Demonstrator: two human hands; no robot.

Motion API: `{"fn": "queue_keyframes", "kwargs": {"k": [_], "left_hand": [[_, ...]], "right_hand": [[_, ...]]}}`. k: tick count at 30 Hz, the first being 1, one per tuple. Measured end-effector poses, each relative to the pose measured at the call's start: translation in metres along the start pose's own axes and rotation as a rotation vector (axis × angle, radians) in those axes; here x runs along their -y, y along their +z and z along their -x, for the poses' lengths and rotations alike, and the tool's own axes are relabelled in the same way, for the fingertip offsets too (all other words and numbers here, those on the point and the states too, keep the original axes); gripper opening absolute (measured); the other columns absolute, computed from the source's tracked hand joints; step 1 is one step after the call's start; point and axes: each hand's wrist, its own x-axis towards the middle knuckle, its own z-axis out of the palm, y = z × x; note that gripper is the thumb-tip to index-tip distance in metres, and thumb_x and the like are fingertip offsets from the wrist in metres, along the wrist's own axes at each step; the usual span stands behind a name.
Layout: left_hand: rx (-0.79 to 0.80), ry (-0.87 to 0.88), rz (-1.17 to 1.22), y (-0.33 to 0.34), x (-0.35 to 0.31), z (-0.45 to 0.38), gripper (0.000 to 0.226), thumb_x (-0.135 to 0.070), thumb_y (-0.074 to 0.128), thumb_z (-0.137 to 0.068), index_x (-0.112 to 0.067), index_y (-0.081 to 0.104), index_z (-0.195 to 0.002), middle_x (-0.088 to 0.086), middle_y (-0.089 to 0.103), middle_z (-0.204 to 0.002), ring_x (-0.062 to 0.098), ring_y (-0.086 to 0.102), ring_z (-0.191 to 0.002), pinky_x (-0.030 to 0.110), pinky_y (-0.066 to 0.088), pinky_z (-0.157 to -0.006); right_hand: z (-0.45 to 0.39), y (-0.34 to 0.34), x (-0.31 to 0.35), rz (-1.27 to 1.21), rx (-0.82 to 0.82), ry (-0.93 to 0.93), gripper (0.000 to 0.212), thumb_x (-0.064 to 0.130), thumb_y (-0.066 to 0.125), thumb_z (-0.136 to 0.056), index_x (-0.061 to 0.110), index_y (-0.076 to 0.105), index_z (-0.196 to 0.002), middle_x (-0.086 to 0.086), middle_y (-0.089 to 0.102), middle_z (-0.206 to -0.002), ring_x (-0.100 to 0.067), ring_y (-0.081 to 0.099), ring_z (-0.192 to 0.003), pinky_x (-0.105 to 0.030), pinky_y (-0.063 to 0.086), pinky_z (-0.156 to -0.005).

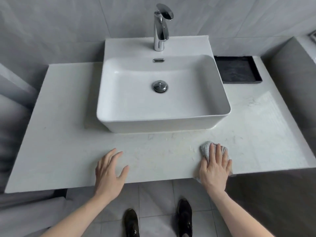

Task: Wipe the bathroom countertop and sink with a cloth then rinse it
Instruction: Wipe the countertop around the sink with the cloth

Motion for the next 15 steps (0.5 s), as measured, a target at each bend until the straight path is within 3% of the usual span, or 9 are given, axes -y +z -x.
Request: {"fn": "queue_keyframes", "kwargs": {"k": [5, 10, 12, 15], "left_hand": [[-0.11, -0.119, -0.141, -0.048, 0.106, -0.033, 0.063, -0.057, 0.047, -0.086, -0.027, 0.055, -0.142, -0.004, 0.036, -0.161, 0.031, 0.033, -0.144, 0.056, 0.027, -0.116], [-0.097, -0.134, -0.301, -0.052, 0.156, -0.041, 0.072, -0.063, 0.032, -0.092, -0.032, 0.036, -0.156, -0.003, 0.019, -0.171, 0.024, 0.012, -0.157, 0.05, 0.007, -0.124], [-0.117, -0.135, -0.324, -0.047, 0.158, -0.038, 0.071, -0.062, 0.03, -0.094, -0.033, 0.031, -0.159, -0.004, 0.016, -0.172, 0.023, 0.007, -0.158, 0.048, 0.002, -0.125], [-0.158, -0.136, -0.319, -0.045, 0.155, -0.038, 0.07, -0.06, 0.033, -0.094, -0.031, 0.033, -0.158, -0.002, 0.021, -0.171, 0.024, 0.011, -0.158, 0.048, 0.002, -0.126]], "right_hand": [[0.045, 0.028, 0.073, -0.06, 0.013, -0.202, 0.065, 0.036, 0.033, -0.099, 0.03, 0.022, -0.163, 0.005, 0.014, -0.172, -0.021, 0.003, -0.16, -0.05, 0.008, -0.129], [0.045, 0.033, 0.072, -0.205, -0.03, -0.335, 0.053, 0.016, 0.039, -0.104, 0.024, 0.041, -0.157, 0.004, 0.034, -0.166, -0.02, 0.02, -0.158, -0.049, 0.022, -0.126], [0.033, 0.023, 0.053, -0.229, -0.043, -0.321, 0.051, 0.009, 0.044, -0.106, 0.022, 0.045, -0.155, 0.004, 0.038, -0.164, -0.019, 0.025, -0.156, -0.048, 0.026, -0.125], [0.008, 0.004, 0.016, -0.187, -0.047, -0.132, 0.054, 0.013, 0.047, -0.105, 0.023, 0.039, -0.157, 0.002, 0.034, -0.166, -0.02, 0.02, -0.158, -0.048, 0.021, -0.127]]}}
